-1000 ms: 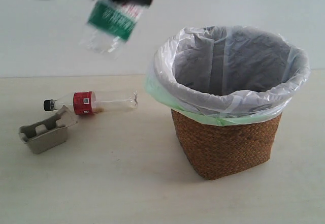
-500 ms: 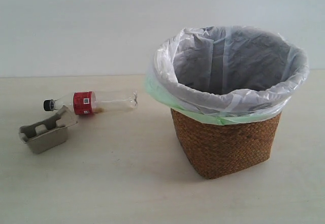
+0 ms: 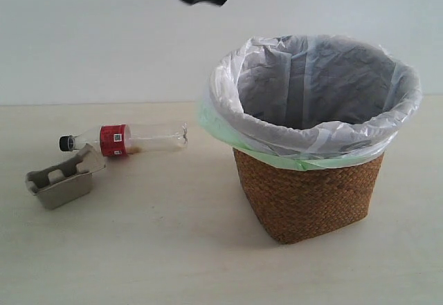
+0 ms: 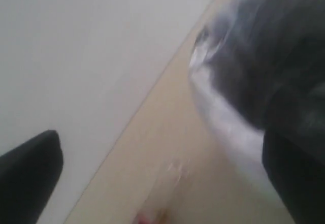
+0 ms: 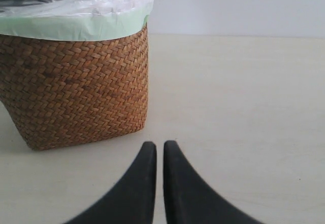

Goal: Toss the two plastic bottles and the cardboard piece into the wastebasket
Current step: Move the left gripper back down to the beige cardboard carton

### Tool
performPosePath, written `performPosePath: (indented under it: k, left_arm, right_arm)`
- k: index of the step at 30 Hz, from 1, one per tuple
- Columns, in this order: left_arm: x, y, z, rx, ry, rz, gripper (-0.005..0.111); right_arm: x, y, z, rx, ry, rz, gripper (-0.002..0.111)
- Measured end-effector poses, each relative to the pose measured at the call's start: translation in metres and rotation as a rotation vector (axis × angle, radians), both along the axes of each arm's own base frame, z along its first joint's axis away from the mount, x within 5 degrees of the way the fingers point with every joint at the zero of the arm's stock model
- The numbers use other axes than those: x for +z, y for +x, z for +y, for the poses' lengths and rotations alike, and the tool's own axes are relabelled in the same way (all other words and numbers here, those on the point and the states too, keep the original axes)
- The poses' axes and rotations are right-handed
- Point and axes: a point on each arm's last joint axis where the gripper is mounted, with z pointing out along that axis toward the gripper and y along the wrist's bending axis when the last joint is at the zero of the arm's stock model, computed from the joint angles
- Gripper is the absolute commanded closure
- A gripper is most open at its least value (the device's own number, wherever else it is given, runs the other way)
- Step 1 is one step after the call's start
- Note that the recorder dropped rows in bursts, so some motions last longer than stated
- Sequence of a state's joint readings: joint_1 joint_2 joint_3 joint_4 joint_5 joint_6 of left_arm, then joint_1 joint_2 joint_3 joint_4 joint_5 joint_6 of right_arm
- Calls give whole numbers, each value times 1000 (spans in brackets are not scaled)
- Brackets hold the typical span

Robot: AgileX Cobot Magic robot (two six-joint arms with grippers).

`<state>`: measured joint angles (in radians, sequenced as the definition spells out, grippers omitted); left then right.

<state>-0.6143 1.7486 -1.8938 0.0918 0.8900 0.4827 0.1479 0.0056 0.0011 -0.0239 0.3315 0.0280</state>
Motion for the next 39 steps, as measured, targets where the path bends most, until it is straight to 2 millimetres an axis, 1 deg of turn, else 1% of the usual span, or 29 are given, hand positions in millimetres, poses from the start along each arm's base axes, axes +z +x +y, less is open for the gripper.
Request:
performPosePath:
  k: [1, 4, 6, 9, 11, 14, 17, 20, 25, 29, 32, 39]
  left_arm:
    - [-5, 1, 8, 38, 99, 14, -3]
    - [-18, 8, 25, 170, 286, 62, -3]
    - [-28, 16, 37, 270, 359, 101, -3]
    - [-45, 32, 52, 403, 357, 162, -3]
    - [-61, 41, 64, 465, 337, 234, -3]
    - [-89, 49, 84, 512, 354, 342, -3]
    - [-117, 51, 104, 529, 415, 432, -3]
    - [-139, 49, 122, 513, 489, 504, -3]
    - [-171, 39, 142, 481, 572, 613, -3]
    - [-191, 38, 151, 463, 561, 608, -3]
    - [-203, 38, 152, 443, 531, 584, -3]
    - [-222, 40, 142, 332, 424, 508, -3]
  right_arm:
    - [0, 0, 0, 0, 0, 0, 106]
    - [0, 0, 0, 0, 0, 0, 106]
    - [0, 0, 0, 0, 0, 0, 106]
    - [0, 0, 0, 0, 0, 0, 106]
    - [0, 0, 0, 0, 0, 0, 106]
    - [0, 0, 0, 0, 0, 0, 106]
    - [0, 0, 0, 0, 0, 0, 106]
    - [0, 0, 0, 0, -1, 0, 106]
    - [0, 0, 0, 0, -1, 0, 106]
    - [0, 0, 0, 0, -1, 0, 106]
    - [0, 0, 0, 0, -1, 0, 106]
    - [0, 0, 0, 0, -1, 0, 106]
